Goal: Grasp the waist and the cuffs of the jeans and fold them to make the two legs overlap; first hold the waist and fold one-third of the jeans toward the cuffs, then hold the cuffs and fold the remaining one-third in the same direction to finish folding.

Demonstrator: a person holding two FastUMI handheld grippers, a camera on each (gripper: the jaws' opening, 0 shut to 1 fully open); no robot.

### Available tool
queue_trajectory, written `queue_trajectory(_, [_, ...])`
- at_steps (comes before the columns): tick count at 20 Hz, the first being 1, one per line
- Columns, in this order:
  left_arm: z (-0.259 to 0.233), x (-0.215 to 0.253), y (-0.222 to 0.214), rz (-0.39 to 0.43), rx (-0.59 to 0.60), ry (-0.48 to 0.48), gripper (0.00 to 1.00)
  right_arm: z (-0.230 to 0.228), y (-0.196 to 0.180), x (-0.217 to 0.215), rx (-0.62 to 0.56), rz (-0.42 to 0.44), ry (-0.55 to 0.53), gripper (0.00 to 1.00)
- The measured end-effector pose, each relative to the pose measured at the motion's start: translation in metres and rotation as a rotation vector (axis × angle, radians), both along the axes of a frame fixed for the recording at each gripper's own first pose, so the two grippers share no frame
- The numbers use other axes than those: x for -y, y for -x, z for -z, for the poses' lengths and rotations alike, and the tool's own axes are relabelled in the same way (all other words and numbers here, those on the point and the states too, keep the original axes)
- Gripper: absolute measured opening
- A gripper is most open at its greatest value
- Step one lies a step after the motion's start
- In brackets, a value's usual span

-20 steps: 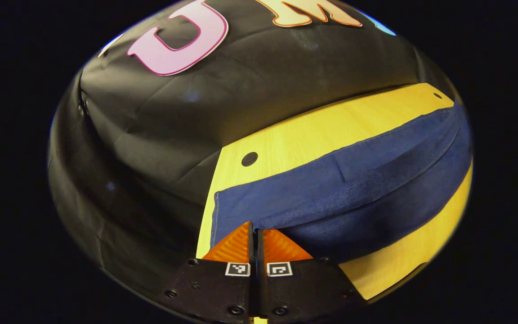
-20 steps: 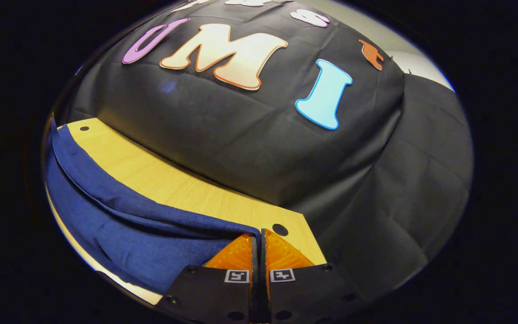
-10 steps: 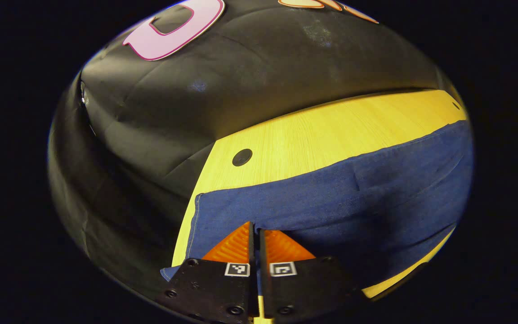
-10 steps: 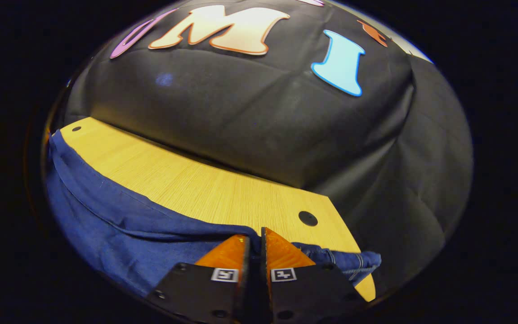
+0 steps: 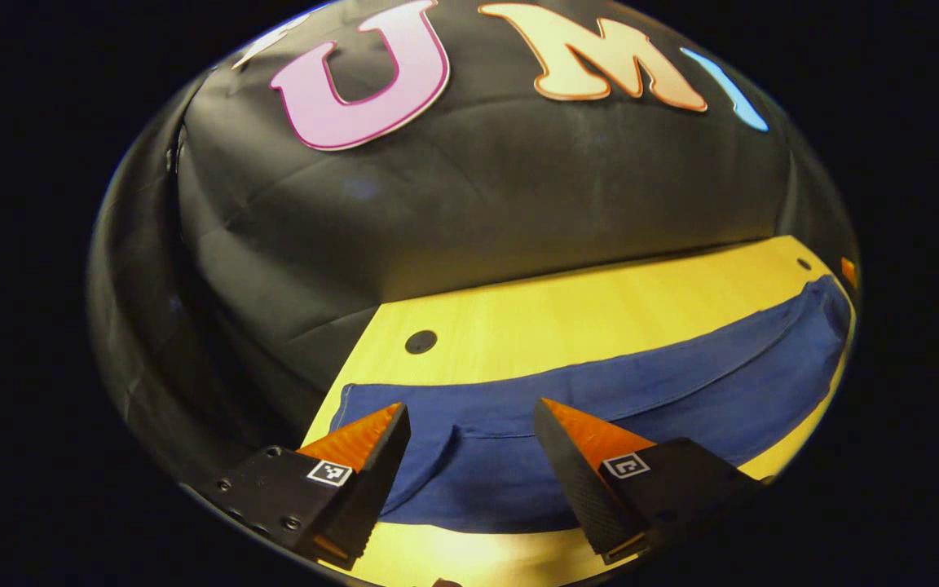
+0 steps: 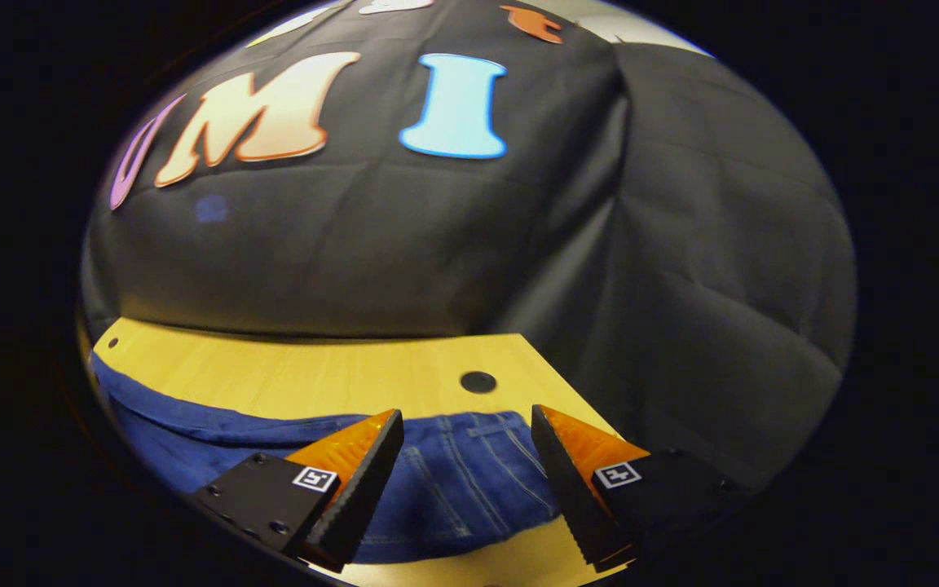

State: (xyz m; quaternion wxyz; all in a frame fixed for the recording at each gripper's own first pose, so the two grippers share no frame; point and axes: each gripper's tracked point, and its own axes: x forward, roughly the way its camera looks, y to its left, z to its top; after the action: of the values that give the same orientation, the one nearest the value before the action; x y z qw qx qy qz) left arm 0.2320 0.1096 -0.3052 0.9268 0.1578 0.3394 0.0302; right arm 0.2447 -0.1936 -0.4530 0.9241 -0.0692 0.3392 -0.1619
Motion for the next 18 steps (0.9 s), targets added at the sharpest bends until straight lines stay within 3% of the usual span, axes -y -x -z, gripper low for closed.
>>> queue_trajectory(2, [-0.010, 0.007, -0.003, 0.021, 0.022, 0.042, 0.95, 0.005, 0.023, 0.037, -0.040, 0.088, 0.015, 1.00])
queue_trajectory(5, [-0.029, 0.016, -0.003, 0.035, 0.047, 0.094, 0.95, 0.024, 0.045, 0.061, -0.092, 0.196, -0.054, 0.99])
queue_trajectory(11, [-0.036, 0.024, 0.012, 0.003, 0.060, 0.161, 0.95, 0.092, 0.075, 0.055, -0.259, 0.362, -0.282, 0.98])
queue_trajectory(12, [-0.037, 0.021, 0.014, -0.004, 0.055, 0.156, 0.95, 0.084, 0.068, 0.059, -0.219, 0.380, -0.277, 1.00])
queue_trajectory(13, [-0.037, 0.018, 0.016, -0.013, 0.051, 0.152, 0.95, 0.092, 0.058, 0.053, -0.210, 0.363, -0.328, 0.90])
queue_trajectory(17, [-0.040, 0.009, 0.023, -0.046, 0.040, 0.151, 0.95, 0.090, 0.054, 0.058, -0.186, 0.324, -0.304, 0.13])
queue_trajectory(18, [-0.041, 0.009, 0.026, -0.049, 0.034, 0.156, 0.95, 0.087, 0.055, 0.062, -0.195, 0.307, -0.282, 0.07])
